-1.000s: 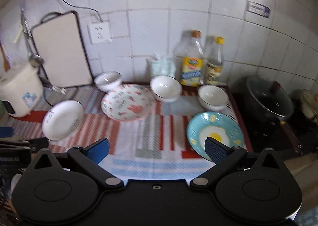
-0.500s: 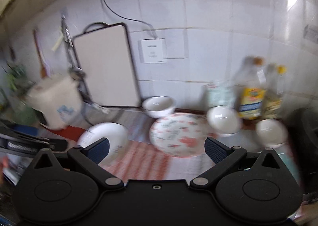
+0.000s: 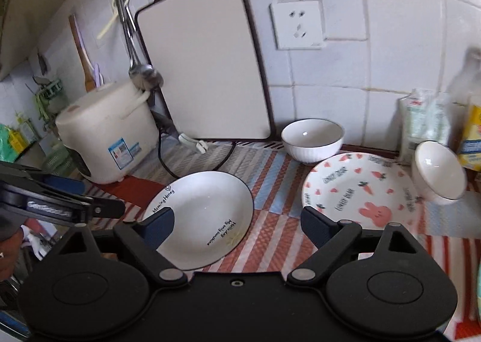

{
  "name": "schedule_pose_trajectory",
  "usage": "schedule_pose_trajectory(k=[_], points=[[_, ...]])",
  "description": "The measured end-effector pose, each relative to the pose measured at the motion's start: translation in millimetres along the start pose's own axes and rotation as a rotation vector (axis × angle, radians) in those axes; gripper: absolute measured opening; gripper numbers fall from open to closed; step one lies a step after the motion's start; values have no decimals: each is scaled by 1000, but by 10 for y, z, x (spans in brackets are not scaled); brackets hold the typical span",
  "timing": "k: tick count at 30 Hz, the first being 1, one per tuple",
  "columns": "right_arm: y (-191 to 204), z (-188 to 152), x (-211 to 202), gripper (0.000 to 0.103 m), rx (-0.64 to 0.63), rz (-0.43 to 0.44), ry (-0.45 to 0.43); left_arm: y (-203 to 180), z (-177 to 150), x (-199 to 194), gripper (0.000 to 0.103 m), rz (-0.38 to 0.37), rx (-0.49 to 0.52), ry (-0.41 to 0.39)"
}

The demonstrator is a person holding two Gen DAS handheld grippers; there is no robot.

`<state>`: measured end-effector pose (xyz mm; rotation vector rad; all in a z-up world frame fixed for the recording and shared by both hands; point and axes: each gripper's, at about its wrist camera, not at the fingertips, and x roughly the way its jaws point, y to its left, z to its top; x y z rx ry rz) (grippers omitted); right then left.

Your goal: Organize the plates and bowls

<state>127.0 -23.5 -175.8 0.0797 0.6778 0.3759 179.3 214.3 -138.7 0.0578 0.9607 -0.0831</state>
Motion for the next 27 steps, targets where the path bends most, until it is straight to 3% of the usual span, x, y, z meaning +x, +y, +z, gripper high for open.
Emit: schedule_pose_trajectory(k=[3,6,9,12,17,23,25,27], points=[[-6,-17,362,92,33,12,46,167,-5,329,78,-12,-30,33],[8,-53,704,89,40,1,114,300,-11,589,78,1,-49,44],[-11,-117,959,87,70,26,164,398,-7,881,74,45,-42,108],[14,-204,1148,76,69,9,182,442,-24,1079,71,48,-9,110],[1,-271,1344,60,115,22,197,533,-32,1321,65,13,-45,137],[-87,-326,1424,33,186,0,174,791,-70,1434,61,-76,-247,163],[-150,-330,1448,19,214,-8,184,782,-90,1411,57,-64,-227,151],[-167,-323,1483,19,208,0,187,749,-127,1382,29,-104,-204,122]])
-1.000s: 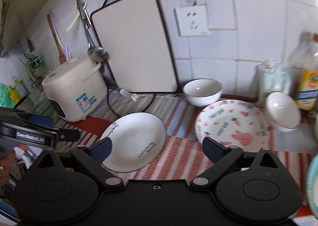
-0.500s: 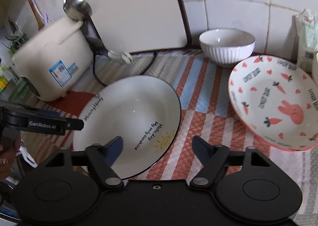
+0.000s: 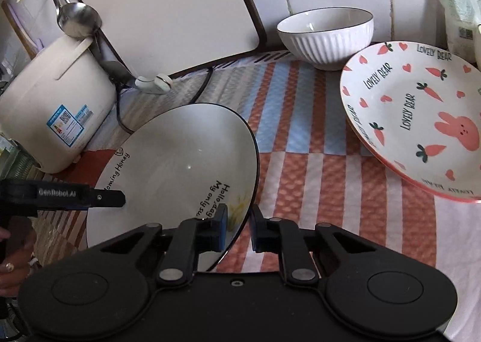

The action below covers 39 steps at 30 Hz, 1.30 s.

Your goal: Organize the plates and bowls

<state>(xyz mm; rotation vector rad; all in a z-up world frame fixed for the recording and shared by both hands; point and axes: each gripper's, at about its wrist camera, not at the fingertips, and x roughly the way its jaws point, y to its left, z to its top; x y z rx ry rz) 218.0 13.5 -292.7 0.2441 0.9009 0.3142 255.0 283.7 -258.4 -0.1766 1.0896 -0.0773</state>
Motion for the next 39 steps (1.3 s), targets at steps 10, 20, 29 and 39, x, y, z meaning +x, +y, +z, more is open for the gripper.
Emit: schedule_pose_trajectory(k=[10,20,29,39], points=[[15,30,-168,18,-14,-13,3,-129,-68,-47,27,-53,6,-1],[-266,-170,-802,18,-47,-87,-53,-596,-358,-332,27,-161,90,31],[-555,-527,-1356,18,3,-160,-108,-1068,-610,-479,27,-246,177,80],[-916,-739,-1550,19,15,-242,-124,-1515,-787,-281,27,-307,226,155]])
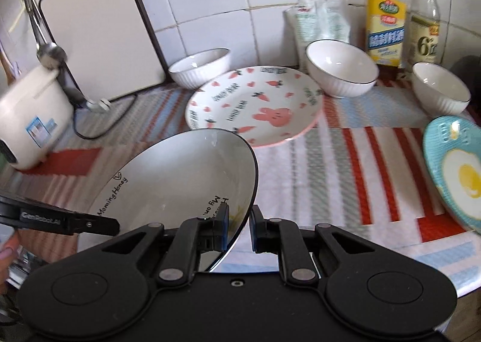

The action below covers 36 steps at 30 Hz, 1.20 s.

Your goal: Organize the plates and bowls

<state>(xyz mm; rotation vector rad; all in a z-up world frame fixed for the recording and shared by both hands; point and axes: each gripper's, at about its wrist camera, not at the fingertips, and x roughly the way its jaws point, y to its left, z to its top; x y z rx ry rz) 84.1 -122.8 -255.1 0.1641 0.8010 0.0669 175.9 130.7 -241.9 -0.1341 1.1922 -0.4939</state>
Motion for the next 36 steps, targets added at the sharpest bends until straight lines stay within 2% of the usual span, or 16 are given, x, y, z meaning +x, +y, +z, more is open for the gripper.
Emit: schedule_pose_trajectory(k=[3,10,14,20,28,29,31,32,36], points=[[-155,-41,4,18,20,5,7,-80,-57,88,27,-5,-3,6],[-244,-87,-3,20,-61,8,13,-179,-65,143,27,-2,11,15],[-280,-131,69,23,-104,8,50,-246,-61,247,27,28,32,55],[-410,-249,211,26,-22,14,90,-334,-56,236,26,58,89,61],[-375,-229,223,34,-35,1,105,-389,104,259,29,125,122,104],[-398,-207,203,35,-23,9,102,-374,139,231,29,118,116,101],[-453,-149,141,47,12,18,89,-344,210,174,33,100,97,90],[-480,-125,106,49,28,22,78,-327,252,136,34,94,88,83],[-610,37,-27,49,68,43,31,-297,467,-22,36,85,90,31]])
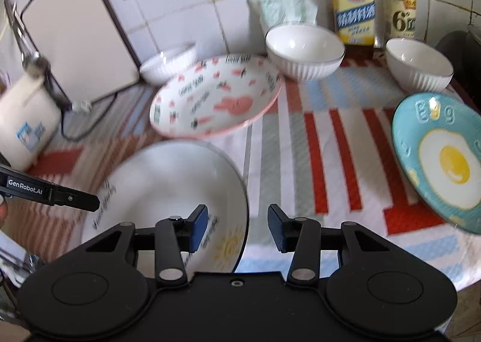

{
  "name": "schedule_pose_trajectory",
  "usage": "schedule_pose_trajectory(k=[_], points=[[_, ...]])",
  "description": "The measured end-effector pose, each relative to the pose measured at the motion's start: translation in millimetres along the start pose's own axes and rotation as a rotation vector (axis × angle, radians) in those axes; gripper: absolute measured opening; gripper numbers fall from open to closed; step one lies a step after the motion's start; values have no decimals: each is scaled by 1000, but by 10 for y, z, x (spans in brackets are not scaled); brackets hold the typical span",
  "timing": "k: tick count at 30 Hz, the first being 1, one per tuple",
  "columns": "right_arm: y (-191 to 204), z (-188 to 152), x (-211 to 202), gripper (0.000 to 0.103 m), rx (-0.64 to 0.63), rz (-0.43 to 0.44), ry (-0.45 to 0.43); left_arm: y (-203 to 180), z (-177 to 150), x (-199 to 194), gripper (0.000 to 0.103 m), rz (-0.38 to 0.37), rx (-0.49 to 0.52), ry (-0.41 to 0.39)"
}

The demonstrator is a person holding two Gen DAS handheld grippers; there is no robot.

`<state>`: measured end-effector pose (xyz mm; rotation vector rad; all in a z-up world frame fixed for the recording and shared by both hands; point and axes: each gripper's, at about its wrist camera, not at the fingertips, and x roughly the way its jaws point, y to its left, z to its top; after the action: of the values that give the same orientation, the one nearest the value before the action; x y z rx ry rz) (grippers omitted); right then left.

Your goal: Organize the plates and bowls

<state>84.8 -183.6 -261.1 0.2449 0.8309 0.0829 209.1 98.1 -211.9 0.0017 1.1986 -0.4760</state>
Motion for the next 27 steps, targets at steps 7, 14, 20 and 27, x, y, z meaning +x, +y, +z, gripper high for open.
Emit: schedule_pose_trajectory(k=[7,14,20,27], points=[[-111,479,32,50,43,52,-6,28,471,-174,45,-28,24,-94],[-369,759,603,50,219,119,49,120,896,191,48,1,-15,-120],[-507,840,931,50,374,135,47,228,1127,564,44,-30,-83,-130],[-490,972,1057,49,397,95,51,153,1276,821,40,42,14,-138]])
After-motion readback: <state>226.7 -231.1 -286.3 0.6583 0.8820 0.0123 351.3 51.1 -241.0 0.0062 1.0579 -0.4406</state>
